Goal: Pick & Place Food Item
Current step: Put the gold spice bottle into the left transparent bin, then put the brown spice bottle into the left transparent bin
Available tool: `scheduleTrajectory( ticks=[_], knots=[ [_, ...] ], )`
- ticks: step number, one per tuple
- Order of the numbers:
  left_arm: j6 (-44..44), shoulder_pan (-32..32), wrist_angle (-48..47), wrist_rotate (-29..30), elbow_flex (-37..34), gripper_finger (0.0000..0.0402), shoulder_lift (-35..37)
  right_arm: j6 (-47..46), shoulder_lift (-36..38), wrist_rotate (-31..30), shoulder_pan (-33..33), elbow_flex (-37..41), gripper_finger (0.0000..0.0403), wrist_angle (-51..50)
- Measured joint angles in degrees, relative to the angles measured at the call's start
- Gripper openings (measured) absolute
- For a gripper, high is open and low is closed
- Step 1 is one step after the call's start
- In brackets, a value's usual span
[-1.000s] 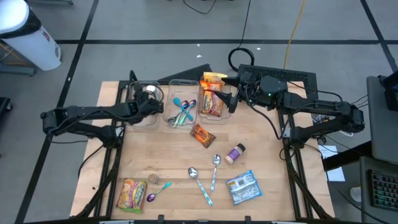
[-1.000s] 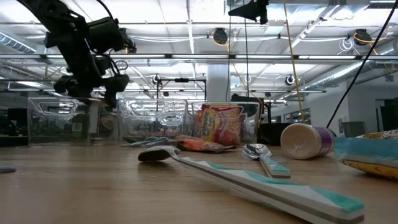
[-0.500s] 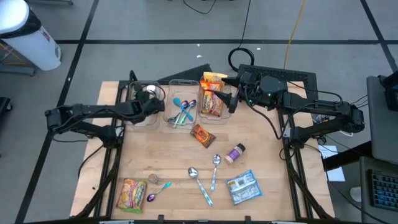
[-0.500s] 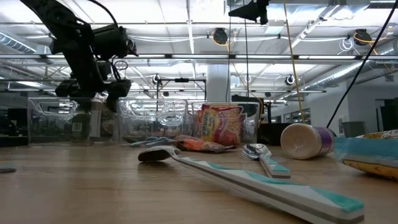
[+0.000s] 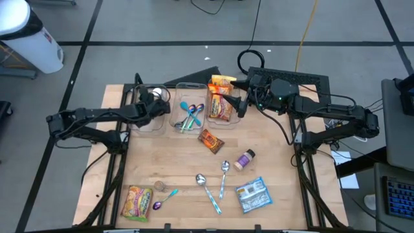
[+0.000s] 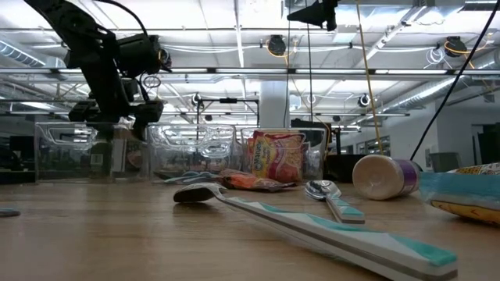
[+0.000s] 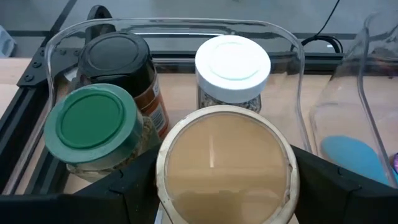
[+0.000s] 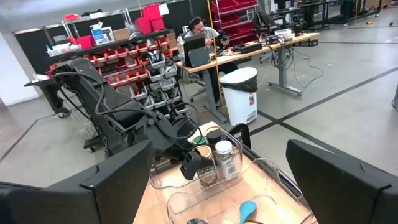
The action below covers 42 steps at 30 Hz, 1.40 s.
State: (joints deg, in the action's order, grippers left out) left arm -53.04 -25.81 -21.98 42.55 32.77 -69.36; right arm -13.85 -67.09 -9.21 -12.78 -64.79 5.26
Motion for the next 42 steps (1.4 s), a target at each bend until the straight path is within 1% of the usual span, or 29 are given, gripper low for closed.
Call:
scheduleTrajectory(
  ticks=[7,11,15,29,33,39,42],
  knots=[
    [1.4,-0.6,1.8,-1.1,0.0,0.0281,0.0,0.0,0.0,0.0,0.0,0.0,0.0364,0.0],
    [2.3,-0.6,2.5,-1.3,0.0,0.0317,0.0,0.0,0.0,0.0,0.0,0.0,0.0364,0.0],
    [2.3,-0.6,2.6,-1.1,0.0,0.0329,0.0,0.0,0.0,0.0,0.0,0.0,0.0364,0.0],
    [6.4,-0.6,2.6,-1.0,0.5,0.0334,0.7,0.0,0.0,0.2,0.0,0.0,0.0364,0.0],
    [9.7,-0.6,2.5,-1.0,1.4,0.0335,1.5,0.0,0.0,0.2,0.0,0.0,0.0364,0.0],
    [17.4,-0.6,2.5,-1.0,4.0,0.0335,4.8,0.0,0.0,0.2,0.0,0.0,0.0364,0.0],
    [18.7,-0.6,2.6,-1.0,5.5,0.0335,6.9,0.8,0.0,0.0,0.0,0.0,0.0364,0.0]
  ],
)
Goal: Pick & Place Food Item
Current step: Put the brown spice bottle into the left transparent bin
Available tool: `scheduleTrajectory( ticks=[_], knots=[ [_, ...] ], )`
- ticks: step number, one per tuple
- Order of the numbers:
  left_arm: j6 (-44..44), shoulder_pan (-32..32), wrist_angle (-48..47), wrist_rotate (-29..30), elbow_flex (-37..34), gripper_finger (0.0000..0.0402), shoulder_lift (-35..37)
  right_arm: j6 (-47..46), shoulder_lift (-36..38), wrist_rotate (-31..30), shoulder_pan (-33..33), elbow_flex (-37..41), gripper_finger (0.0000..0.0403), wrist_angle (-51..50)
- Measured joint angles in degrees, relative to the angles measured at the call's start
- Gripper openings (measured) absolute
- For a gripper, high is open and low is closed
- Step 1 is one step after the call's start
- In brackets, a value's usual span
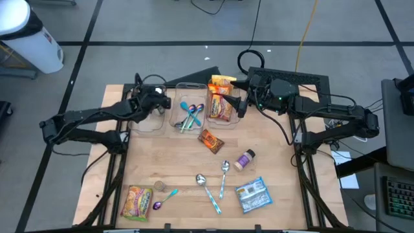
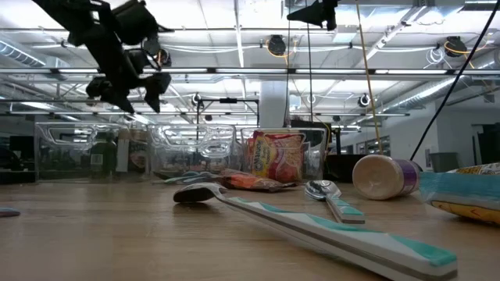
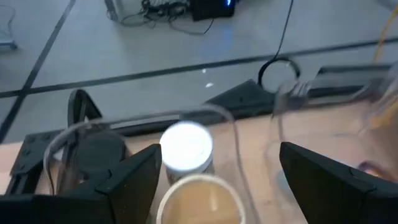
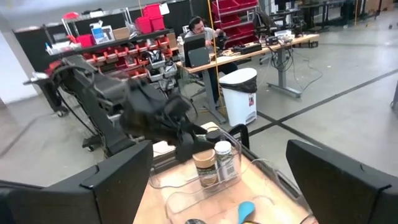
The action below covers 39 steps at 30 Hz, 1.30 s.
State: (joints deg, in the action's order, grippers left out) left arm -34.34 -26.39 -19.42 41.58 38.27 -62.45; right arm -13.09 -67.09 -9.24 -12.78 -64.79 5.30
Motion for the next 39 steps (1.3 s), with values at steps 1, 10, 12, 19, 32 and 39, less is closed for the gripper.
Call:
scheduleTrajectory(
  ticks=[1,10,12,19,32,39],
  knots=[
    [0.0,0.0,0.0,0.0,0.4,0.0335,0.9,0.8,0.0,0.0,0.0,0.0,0.0364,0.0],
    [0.2,0.0,0.6,-3.8,5.0,0.0335,10.9,1.9,0.0,0.2,0.0,0.0,0.0364,0.0],
    [0.5,0.0,2.3,-6.2,5.6,0.0335,12.9,1.9,0.0,0.2,0.0,0.0,0.0364,0.0],
    [4.2,0.0,11.6,-16.6,5.6,0.0335,16.4,1.8,0.0,0.3,0.0,0.0,0.0364,0.0],
    [1.4,0.1,24.2,-26.2,5.6,0.0335,16.3,1.8,0.0,0.3,0.0,0.0,0.0364,0.0],
    [-1.8,1.0,24.0,-34.5,5.5,0.0335,16.1,1.8,0.0,0.3,0.0,0.0,0.0364,0.0]
  ],
)
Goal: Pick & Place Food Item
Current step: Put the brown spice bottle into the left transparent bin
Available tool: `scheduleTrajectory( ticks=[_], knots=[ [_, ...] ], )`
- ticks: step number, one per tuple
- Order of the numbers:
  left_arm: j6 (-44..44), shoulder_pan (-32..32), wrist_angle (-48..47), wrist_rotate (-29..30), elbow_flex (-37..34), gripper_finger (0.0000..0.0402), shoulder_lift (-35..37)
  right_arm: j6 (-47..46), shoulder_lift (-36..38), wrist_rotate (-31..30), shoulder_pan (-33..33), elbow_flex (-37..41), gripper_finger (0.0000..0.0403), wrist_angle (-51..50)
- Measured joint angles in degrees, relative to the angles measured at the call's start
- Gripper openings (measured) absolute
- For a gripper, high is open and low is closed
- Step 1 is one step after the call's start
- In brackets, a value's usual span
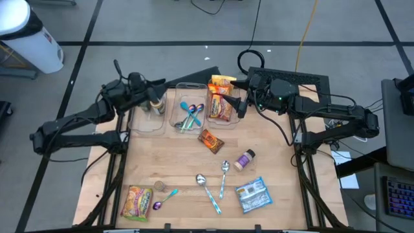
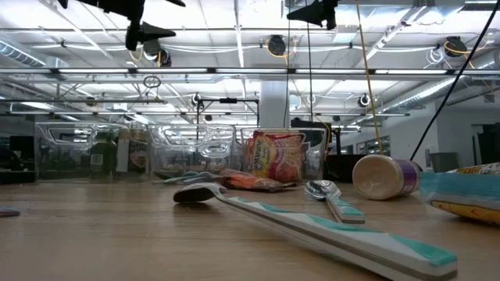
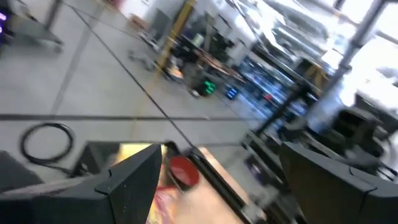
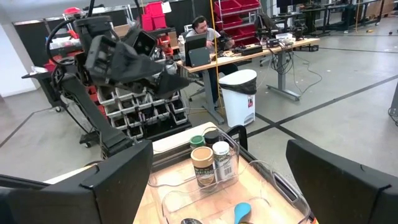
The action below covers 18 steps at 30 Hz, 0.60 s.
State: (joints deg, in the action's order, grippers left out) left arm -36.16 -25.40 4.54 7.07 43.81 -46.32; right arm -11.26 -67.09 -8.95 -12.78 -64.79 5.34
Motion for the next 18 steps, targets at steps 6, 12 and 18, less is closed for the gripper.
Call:
scheduleTrajectory(
  ticks=[6,12,18],
  knots=[
    [-0.7,4.1,0.0,-1.7,-0.1,0.0335,-3.4,0.0,0.0,0.0,0.0,0.0,0.0364,0.0],
    [-0.1,9.2,8.8,-4.9,-0.1,0.0335,-9.1,0.0,0.0,0.0,0.0,0.0,0.0364,0.0],
    [1.0,11.6,22.1,-5.3,-0.1,0.0335,-15.3,0.0,0.0,0.0,0.0,0.0,0.0364,0.0]
  ],
)
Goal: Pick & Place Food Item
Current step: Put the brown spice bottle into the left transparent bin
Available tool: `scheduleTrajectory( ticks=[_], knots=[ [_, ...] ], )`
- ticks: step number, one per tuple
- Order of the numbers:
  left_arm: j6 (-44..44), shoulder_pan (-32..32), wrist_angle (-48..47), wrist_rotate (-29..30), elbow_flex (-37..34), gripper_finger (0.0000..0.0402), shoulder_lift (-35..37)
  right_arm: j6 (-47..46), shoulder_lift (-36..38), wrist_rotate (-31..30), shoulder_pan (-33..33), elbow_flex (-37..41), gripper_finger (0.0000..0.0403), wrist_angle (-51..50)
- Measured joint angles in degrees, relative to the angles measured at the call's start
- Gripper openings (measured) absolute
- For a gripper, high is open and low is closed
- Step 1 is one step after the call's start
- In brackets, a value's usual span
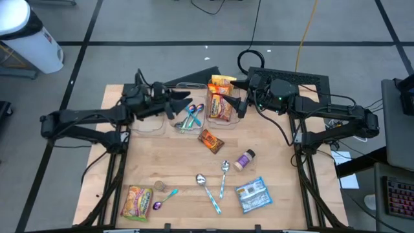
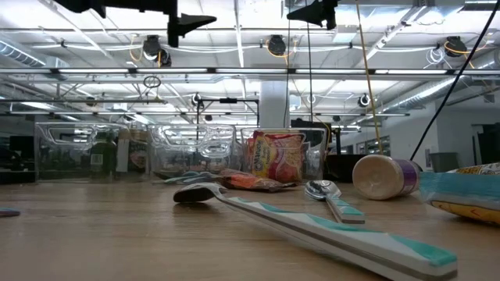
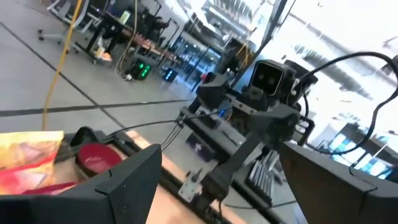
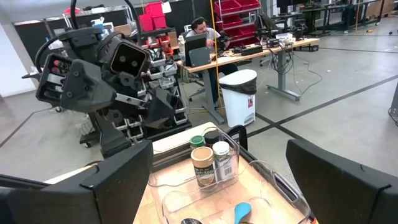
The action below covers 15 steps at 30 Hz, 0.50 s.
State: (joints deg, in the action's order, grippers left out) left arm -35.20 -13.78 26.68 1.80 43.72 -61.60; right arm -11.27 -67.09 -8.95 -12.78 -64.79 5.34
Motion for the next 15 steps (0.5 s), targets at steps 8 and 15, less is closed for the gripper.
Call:
scheduleTrajectory(
  ticks=[8,15],
  knots=[
    [-2.5,0.0,3.1,-0.3,0.0,0.0335,-2.2,0.0,0.0,0.0,0.0,0.0,0.0364,0.0],
    [-2.4,1.1,3.2,-0.3,0.0,0.0335,-2.2,0.0,0.0,0.0,0.0,0.0,0.0364,0.0]
  ],
)
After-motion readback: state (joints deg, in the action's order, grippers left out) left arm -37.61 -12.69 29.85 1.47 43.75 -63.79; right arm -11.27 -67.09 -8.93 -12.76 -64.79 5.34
